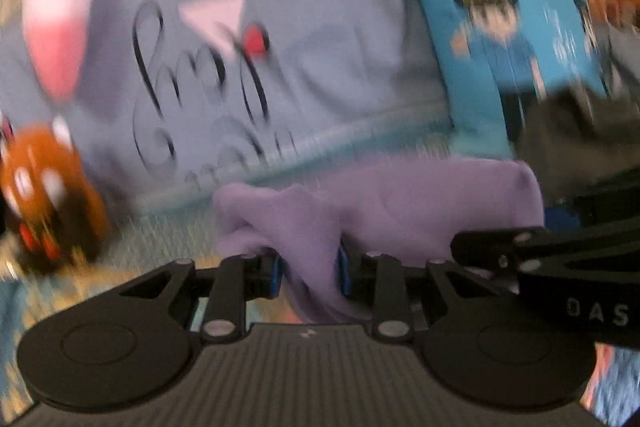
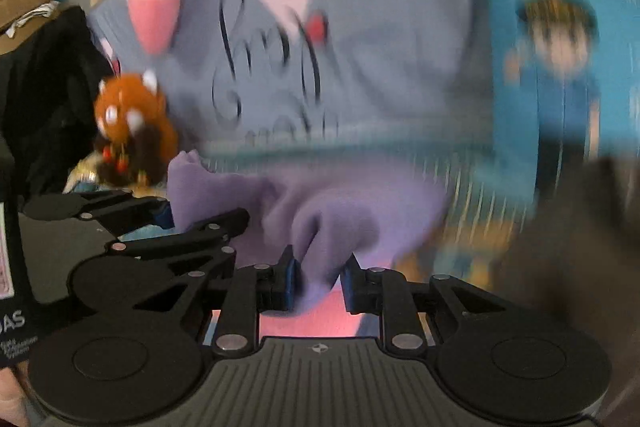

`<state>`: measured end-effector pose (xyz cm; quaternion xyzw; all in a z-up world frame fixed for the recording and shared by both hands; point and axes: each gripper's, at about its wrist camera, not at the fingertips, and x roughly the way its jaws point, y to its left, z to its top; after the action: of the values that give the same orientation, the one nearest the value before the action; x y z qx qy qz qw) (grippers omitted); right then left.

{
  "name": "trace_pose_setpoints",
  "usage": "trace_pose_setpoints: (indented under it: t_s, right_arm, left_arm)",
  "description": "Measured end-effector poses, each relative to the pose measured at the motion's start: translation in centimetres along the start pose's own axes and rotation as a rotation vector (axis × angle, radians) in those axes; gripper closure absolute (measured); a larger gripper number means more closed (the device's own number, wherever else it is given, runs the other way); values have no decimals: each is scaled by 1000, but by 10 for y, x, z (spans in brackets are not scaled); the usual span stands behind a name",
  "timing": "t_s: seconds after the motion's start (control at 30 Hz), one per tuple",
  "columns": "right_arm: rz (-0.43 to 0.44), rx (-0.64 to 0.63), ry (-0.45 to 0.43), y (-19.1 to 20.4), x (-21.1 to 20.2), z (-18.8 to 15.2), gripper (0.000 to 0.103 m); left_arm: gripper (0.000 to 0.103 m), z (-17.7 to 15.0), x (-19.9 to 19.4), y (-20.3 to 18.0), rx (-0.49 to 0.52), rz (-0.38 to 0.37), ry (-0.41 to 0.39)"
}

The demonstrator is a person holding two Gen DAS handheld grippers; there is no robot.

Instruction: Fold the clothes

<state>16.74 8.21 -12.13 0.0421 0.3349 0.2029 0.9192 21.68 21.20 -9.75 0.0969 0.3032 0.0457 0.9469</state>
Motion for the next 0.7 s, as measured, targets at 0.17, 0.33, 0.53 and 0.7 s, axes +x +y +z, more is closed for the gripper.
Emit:
trace_pose_setpoints:
  t_s: [0.17,0.33,0.53,0.7]
  right_arm:
    - [19,72,8,-3,-2,-15,82]
    - [14,74,33,-3,1,-14,82]
    - [66,270,74,-28,-4,-25,80]
    - [67,306,19,-34,-37,-20,59]
  left_arm:
    - [66,-18,0,8,-71,-19,15]
    - [60,-21,-1,18,-140,-50,51]
    - [52,-40,-19,42,-320,-152,117]
    - [24,-38,-70,58,-292,-109,88]
